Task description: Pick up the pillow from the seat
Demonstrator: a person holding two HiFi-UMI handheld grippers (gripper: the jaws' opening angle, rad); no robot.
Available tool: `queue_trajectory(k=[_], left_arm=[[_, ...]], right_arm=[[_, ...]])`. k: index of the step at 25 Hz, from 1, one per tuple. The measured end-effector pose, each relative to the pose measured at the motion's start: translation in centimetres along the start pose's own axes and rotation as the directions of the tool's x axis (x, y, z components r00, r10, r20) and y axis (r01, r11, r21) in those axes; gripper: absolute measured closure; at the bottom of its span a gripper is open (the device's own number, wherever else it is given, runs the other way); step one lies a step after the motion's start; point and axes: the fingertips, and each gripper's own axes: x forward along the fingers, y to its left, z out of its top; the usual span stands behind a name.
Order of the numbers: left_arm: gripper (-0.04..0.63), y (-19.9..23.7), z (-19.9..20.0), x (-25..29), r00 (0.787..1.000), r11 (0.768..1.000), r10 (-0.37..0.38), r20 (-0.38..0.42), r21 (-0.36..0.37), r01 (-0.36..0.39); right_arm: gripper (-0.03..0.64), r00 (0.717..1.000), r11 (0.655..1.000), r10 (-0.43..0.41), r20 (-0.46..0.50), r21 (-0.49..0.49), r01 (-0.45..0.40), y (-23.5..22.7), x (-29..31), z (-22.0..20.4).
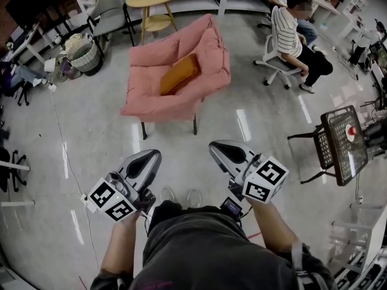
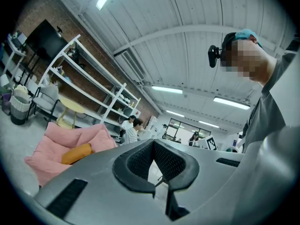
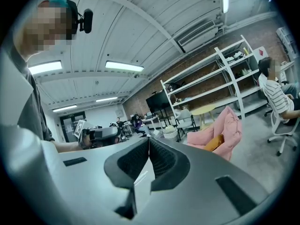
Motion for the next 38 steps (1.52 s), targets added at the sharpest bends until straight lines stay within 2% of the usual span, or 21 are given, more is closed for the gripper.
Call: queue_trajectory(k=[9, 19, 27, 38], left_arm=[[0.584, 1.7, 0.3, 0.7, 1.0, 1.0, 0.012, 0.005, -0.003, -0.012], [0.584, 7.0, 1.7, 2.8, 1.0, 0.999, 0.004, 0.0, -0.035, -0.004], [0.584, 15.1, 3.1, 5.0, 1.0, 0.998, -0.019, -0.024, -0.064, 0.018], [0.584, 27.1, 7.2, 7.5, 0.997, 0.993, -0.056, -0.051, -0.104, 0.05]], right_arm=[[0.601, 1.0, 1.0, 0.009, 0.0, 0.004, -0.009, -1.4, 1.3, 0.3], [0.601, 1.0, 1.0, -0.006, -0.026, 0.015, 0.006, -4.6, 5.6, 1.4], [0.601, 0.998, 0.999, -0.029, -0.056, 0.035, 0.031, -8.6, 12.8, 1.6], [0.601, 0.992, 0.995, -0.077, -0.104, 0.056, 0.083, -13.9, 23.5, 3.4]])
